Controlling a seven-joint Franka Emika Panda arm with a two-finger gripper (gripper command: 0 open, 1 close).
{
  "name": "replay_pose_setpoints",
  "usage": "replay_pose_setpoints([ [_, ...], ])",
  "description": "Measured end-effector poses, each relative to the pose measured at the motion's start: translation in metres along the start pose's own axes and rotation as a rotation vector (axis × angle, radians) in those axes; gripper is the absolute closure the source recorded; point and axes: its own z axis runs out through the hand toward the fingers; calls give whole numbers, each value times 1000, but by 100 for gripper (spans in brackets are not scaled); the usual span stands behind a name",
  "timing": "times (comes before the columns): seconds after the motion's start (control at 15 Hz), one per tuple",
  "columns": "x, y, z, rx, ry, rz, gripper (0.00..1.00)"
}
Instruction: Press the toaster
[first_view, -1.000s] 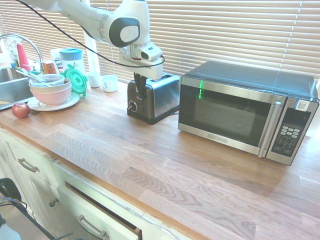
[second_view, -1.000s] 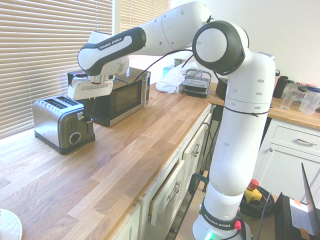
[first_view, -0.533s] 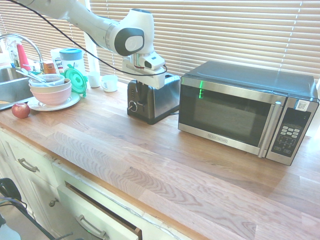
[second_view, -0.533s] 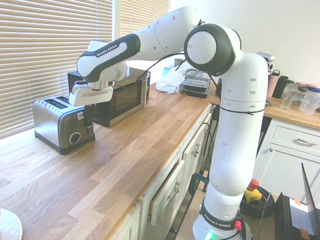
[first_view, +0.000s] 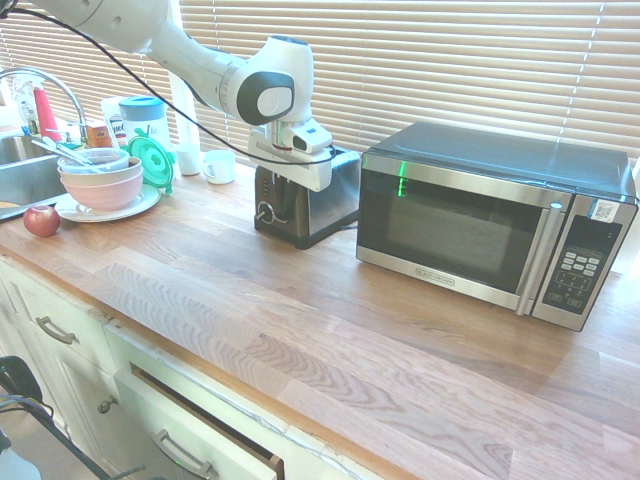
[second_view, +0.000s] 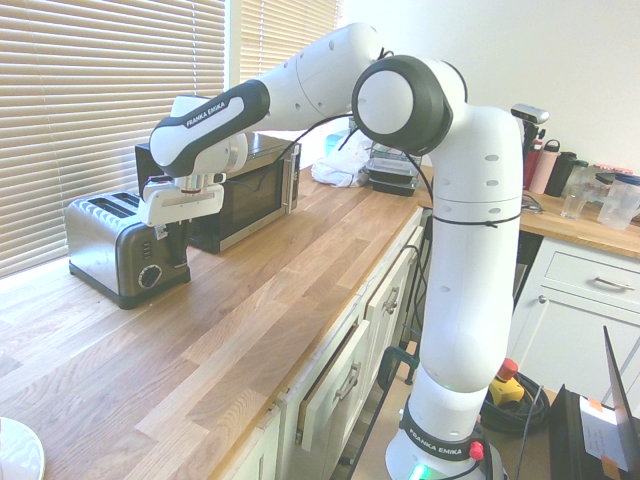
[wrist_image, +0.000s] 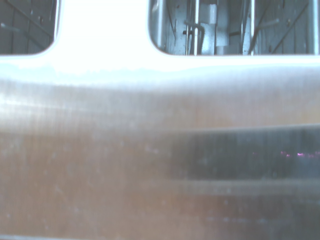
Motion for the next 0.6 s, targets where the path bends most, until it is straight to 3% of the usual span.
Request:
replay_pose_setpoints([
  [0.6,0,0,-1,-4,-4,1,100],
])
